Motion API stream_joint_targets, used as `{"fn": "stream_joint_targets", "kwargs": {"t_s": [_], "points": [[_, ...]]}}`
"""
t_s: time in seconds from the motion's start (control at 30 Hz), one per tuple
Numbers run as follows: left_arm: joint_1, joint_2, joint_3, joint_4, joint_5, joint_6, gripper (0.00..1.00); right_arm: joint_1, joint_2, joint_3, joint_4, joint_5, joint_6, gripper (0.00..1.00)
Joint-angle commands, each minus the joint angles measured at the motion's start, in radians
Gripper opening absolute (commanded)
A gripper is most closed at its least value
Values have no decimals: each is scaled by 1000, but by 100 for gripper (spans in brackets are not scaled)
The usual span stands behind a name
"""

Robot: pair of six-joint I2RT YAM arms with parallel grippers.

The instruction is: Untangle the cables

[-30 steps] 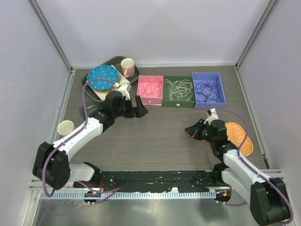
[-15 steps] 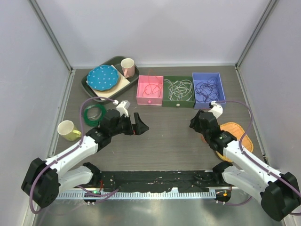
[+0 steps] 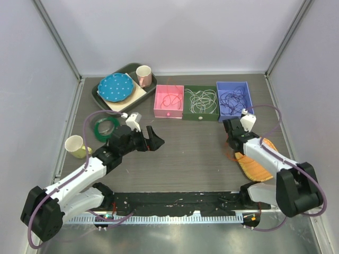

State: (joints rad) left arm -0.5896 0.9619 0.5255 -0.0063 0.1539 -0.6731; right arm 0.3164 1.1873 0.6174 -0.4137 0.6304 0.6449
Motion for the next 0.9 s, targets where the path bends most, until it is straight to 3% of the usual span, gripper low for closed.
{"fn": "stream_joint_targets", "kwargs": {"t_s": [0.0,0.13,0.27,0.4,0.63,0.87], "points": [[-3,-28,-4,9,-22,6,100,-2,48,59,102,-177,-68,1],[-3,-34,-5,11,-13,12,100,19,-24,39,249,-450,-145,1],[-3,-12,-10,55,70,23,100,117,-90,47,328,-702,-166,1],[-3,23,-19,118,160,32,100,315,-115,88,409,-860,-169,1],[-10,60,-55,278,374,49,100,518,-123,225,483,-833,-151,1],[-42,31,-82,304,319,67,100,556,-121,272,555,-839,-48,1]]}}
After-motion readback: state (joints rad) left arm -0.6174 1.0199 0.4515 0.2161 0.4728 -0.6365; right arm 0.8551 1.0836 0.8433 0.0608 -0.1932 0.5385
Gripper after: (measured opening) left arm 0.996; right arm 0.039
